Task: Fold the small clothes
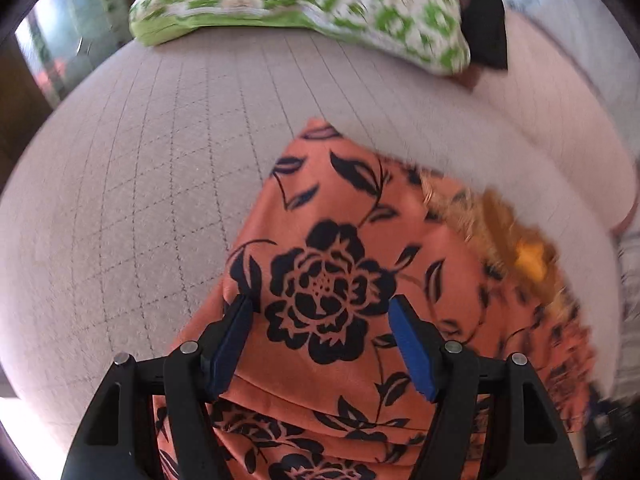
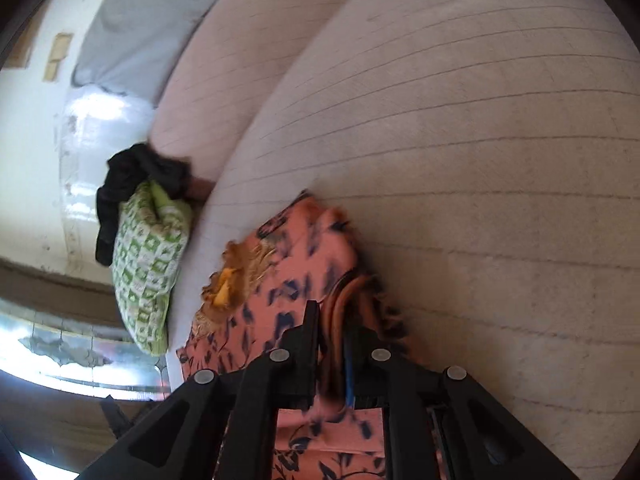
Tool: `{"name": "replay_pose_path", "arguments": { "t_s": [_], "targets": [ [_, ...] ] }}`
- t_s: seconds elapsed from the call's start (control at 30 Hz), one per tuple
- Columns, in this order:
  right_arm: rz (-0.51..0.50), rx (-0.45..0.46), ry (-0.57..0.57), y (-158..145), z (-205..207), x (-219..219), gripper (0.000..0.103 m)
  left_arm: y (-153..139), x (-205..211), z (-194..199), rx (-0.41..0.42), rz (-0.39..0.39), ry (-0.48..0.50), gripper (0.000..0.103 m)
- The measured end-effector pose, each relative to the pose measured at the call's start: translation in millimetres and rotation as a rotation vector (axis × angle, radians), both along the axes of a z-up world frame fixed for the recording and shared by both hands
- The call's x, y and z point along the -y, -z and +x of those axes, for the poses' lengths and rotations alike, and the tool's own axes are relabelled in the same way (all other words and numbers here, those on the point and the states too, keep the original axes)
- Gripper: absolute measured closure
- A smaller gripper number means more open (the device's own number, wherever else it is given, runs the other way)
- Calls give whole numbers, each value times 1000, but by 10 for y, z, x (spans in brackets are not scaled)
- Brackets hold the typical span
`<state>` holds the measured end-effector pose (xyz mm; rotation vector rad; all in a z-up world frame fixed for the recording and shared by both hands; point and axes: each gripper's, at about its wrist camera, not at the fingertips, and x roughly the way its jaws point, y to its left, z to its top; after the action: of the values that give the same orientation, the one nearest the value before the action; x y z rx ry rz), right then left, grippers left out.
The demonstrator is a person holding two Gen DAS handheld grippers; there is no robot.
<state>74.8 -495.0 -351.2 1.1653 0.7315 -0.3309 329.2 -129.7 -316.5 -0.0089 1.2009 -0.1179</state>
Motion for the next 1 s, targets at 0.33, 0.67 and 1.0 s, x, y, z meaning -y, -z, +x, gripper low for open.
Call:
{"name": "replay_pose_path", "arguments": {
  "t_s": [0.33, 0.67, 1.0],
  "targets": [
    [-249, 87, -145, -407, 234, -160, 91, 63, 299, -53, 27, 107, 95, 23],
    [-302, -41, -320, -169, 763, -529, 91, -165, 299, -231, 108, 96, 160, 17],
    [-319, -102, -674, -12, 973, -1462, 90, 44, 400, -507, 72, 201, 291, 12]
  ]
}}
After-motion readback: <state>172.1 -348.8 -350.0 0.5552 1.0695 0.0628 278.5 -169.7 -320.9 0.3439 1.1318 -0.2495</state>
